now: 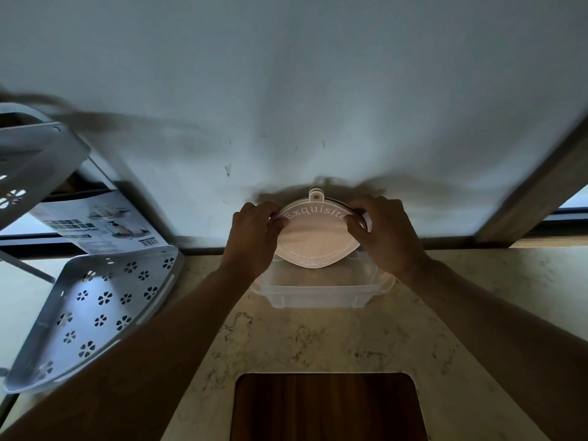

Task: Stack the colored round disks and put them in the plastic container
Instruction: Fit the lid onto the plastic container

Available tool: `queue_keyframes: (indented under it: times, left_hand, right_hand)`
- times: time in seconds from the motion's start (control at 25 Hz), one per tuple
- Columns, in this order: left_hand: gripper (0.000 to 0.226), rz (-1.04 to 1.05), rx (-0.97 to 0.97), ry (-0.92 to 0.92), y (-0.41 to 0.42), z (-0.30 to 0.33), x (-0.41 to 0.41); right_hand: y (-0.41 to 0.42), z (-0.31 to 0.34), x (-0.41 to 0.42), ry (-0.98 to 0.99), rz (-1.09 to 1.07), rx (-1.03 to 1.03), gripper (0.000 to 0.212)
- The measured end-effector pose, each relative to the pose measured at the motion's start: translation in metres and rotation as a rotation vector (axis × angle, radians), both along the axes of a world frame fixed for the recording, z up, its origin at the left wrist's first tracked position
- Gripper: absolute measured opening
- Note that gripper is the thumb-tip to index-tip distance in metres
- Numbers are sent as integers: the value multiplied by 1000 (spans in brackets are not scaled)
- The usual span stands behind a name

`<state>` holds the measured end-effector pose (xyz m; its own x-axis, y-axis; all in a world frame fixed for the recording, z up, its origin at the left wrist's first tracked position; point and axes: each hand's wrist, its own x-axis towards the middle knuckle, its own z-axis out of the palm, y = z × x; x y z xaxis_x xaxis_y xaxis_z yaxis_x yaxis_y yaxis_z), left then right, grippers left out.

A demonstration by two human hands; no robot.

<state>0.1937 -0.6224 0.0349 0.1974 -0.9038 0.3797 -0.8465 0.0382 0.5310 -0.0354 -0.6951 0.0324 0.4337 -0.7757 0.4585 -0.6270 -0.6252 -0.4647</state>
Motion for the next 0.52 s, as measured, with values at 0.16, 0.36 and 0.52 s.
queue_keyframes:
  times: [0.16, 0.36, 0.52]
  left_hand:
    - [9, -4, 15, -4, -3, -3, 2]
    - [15, -27, -14, -28, -4, -6, 3]
    - [15, -30, -45, -3, -3, -8, 4]
  right_hand:
    - [0, -3, 1, -38, -19, -11, 15]
    - [-5, -6, 0, -75, -23, -18, 14]
    - [-2, -7, 1, -71, -25, -47, 14]
